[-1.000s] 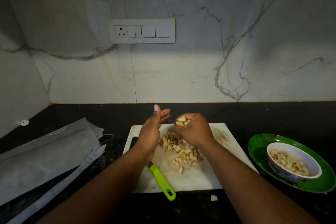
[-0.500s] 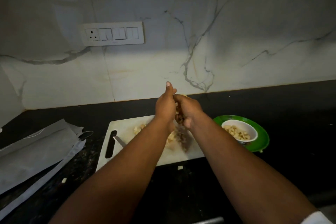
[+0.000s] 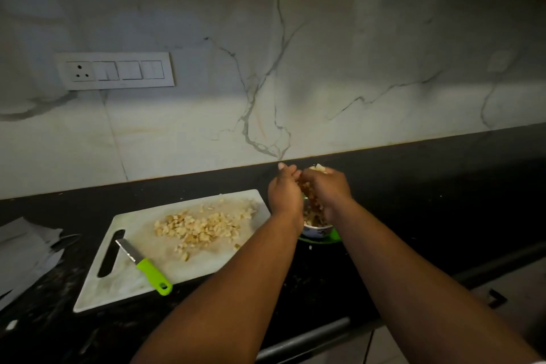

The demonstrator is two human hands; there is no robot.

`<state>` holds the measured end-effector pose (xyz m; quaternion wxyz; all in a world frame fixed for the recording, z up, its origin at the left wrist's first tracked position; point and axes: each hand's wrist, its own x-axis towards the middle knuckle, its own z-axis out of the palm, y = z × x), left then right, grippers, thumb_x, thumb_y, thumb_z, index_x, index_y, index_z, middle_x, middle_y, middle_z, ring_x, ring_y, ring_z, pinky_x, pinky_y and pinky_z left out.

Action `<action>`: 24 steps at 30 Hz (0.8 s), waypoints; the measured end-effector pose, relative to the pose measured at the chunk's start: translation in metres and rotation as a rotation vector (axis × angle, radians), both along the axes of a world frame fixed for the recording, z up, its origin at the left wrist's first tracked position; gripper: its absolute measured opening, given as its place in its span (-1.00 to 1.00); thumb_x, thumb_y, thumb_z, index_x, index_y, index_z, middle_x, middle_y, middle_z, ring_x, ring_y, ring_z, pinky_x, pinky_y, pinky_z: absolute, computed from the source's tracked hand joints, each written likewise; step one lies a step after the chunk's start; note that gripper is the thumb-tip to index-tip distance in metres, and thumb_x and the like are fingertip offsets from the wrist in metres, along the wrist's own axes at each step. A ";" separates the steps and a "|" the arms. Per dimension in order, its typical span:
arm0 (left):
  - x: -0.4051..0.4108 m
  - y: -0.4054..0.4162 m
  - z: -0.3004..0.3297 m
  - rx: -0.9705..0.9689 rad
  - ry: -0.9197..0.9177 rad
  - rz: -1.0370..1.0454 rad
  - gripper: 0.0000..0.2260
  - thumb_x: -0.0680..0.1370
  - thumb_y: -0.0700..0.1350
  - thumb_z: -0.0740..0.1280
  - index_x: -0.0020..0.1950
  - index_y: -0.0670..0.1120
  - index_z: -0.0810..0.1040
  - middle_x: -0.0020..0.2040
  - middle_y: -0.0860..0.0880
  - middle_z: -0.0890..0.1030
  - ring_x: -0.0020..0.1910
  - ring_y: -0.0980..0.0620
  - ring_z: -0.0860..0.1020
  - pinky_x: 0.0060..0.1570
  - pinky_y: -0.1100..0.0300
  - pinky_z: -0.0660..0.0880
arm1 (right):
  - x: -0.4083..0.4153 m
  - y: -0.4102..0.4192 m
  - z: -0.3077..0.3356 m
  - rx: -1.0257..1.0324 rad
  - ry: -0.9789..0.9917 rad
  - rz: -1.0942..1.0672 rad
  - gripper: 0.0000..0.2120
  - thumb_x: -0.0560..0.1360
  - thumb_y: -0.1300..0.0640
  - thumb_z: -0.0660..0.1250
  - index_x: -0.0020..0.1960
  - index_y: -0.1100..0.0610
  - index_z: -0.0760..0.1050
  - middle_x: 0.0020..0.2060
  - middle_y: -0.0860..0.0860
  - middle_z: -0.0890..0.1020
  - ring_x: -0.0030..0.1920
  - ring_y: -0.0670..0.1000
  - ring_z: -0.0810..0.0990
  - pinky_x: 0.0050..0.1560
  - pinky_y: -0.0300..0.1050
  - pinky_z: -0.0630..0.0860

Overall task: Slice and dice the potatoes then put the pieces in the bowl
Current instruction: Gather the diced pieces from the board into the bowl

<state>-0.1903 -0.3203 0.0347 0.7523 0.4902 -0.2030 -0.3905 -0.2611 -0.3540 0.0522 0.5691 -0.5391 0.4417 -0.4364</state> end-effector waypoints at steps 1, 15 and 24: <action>-0.002 -0.001 -0.004 -0.008 0.003 0.005 -0.66 0.73 0.12 0.19 0.09 -0.04 0.68 0.07 -0.02 0.72 0.13 0.01 0.64 0.17 0.10 0.54 | -0.001 -0.003 -0.007 -0.042 0.045 -0.022 -0.87 0.34 0.09 0.46 -0.15 0.12 0.65 -0.28 0.05 0.72 -0.17 0.09 0.71 -0.10 0.01 0.63; -0.009 -0.011 -0.016 0.025 -0.240 0.097 -0.68 0.71 0.16 0.22 -0.02 0.05 0.69 -0.05 0.08 0.72 0.01 0.10 0.67 0.09 0.15 0.55 | -0.002 -0.008 -0.018 -0.274 0.370 -0.023 -0.82 0.45 -0.03 0.43 -0.20 0.07 0.63 -0.35 -0.03 0.68 -0.27 -0.04 0.67 -0.29 -0.16 0.57; -0.016 -0.018 -0.019 -0.012 -0.262 0.144 -0.63 0.70 0.22 0.17 -0.02 0.09 0.70 0.02 0.11 0.74 0.06 0.13 0.69 0.27 0.01 0.57 | -0.005 -0.013 -0.023 -0.304 0.368 -0.009 -0.80 0.51 0.00 0.37 -0.17 0.11 0.64 -0.31 0.00 0.69 -0.24 0.00 0.68 -0.16 -0.03 0.62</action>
